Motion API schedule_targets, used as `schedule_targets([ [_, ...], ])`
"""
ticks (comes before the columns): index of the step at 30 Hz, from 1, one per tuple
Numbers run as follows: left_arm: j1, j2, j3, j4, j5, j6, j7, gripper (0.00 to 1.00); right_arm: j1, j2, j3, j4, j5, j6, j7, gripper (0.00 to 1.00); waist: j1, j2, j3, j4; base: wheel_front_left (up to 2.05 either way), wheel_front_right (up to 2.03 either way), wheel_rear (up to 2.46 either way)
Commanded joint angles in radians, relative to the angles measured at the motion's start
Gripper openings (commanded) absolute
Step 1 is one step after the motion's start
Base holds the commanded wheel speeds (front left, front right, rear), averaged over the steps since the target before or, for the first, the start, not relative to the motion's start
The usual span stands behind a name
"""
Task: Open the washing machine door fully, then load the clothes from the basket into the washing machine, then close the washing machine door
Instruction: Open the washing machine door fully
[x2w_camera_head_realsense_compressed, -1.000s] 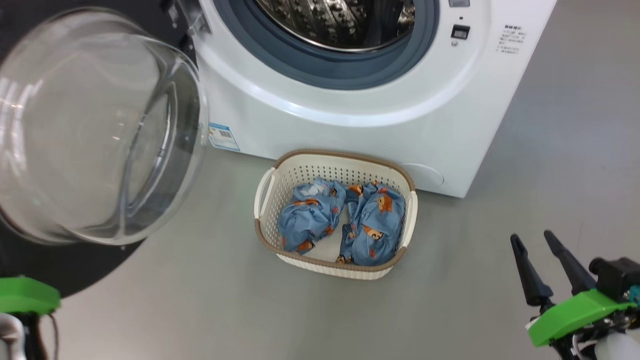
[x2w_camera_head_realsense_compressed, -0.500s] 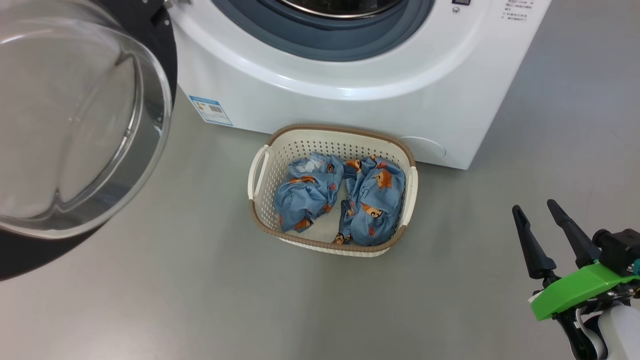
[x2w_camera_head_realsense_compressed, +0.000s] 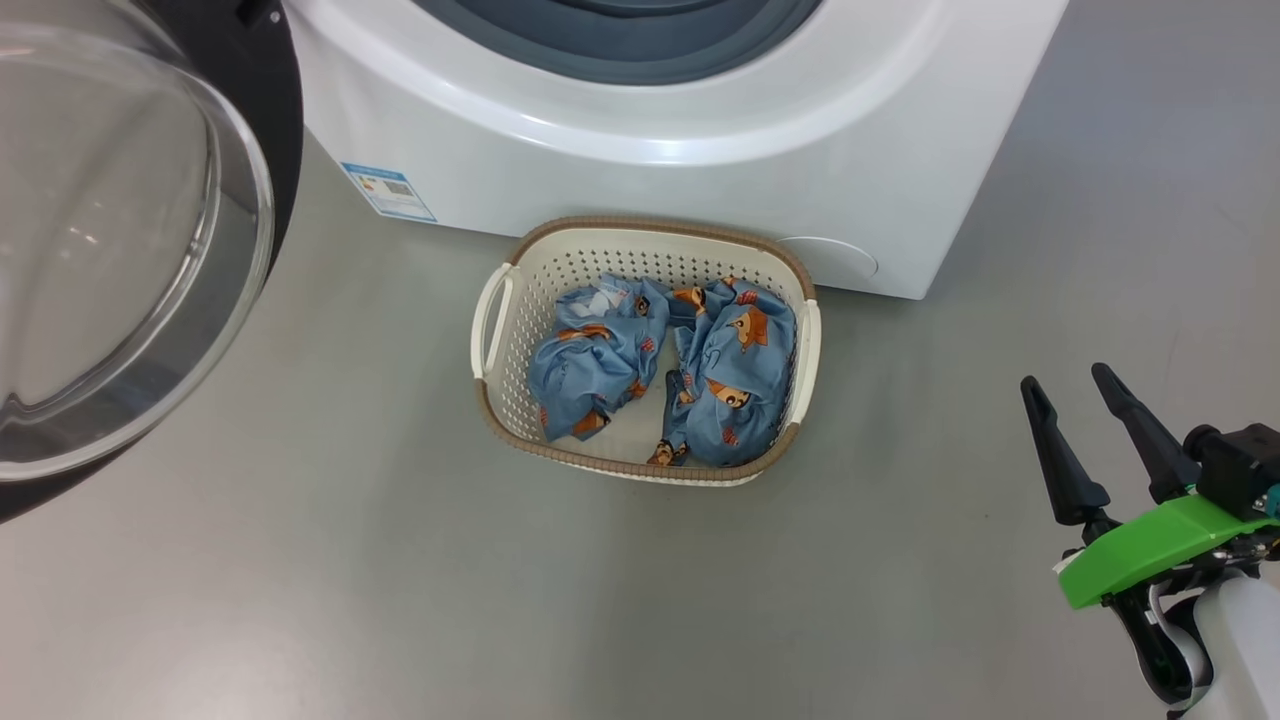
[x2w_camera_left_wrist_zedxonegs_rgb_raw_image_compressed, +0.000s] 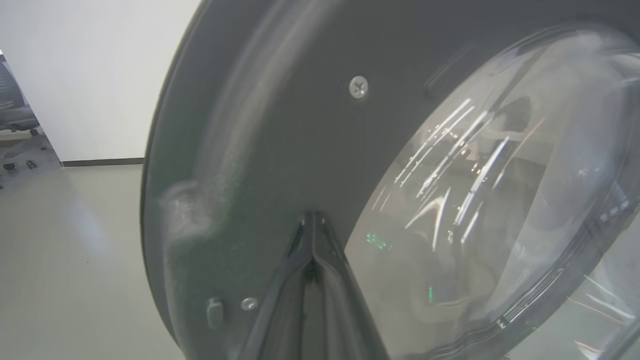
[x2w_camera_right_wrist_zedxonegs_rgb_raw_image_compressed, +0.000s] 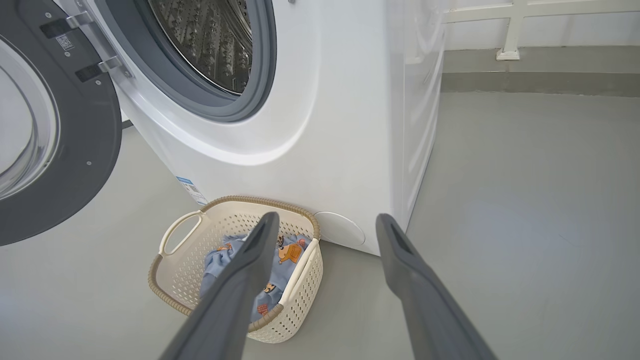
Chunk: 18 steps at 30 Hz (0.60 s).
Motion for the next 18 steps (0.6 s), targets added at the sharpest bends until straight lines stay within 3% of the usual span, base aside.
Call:
schedule_targets([
  [1, -0.021, 0.079, 0.029, -0.014, 0.015, -0.005, -0.005, 0.00, -0.009, -0.009, 0.023, -0.020, -0.007, 0.002, -0.012, 1.00, 0.0000, 0.0000, -0.003, -0.002, 0.00, 0.00, 0.00],
  [6, -0.007, 0.068, 0.041, -0.006, 0.043, -0.022, -0.005, 0.00, 0.002, 0.004, 0.023, -0.013, -0.005, 0.002, -0.012, 1.00, 0.0000, 0.0000, -0.033, -0.002, 0.00, 0.00, 0.00],
  [18, 0.171, -0.040, 0.082, -0.097, 0.059, -0.072, -0.005, 0.00, 0.072, 0.042, 0.028, -0.008, 0.010, 0.002, -0.012, 1.00, 0.0000, 0.0000, -0.167, 0.004, 0.00, 0.00, 0.00],
])
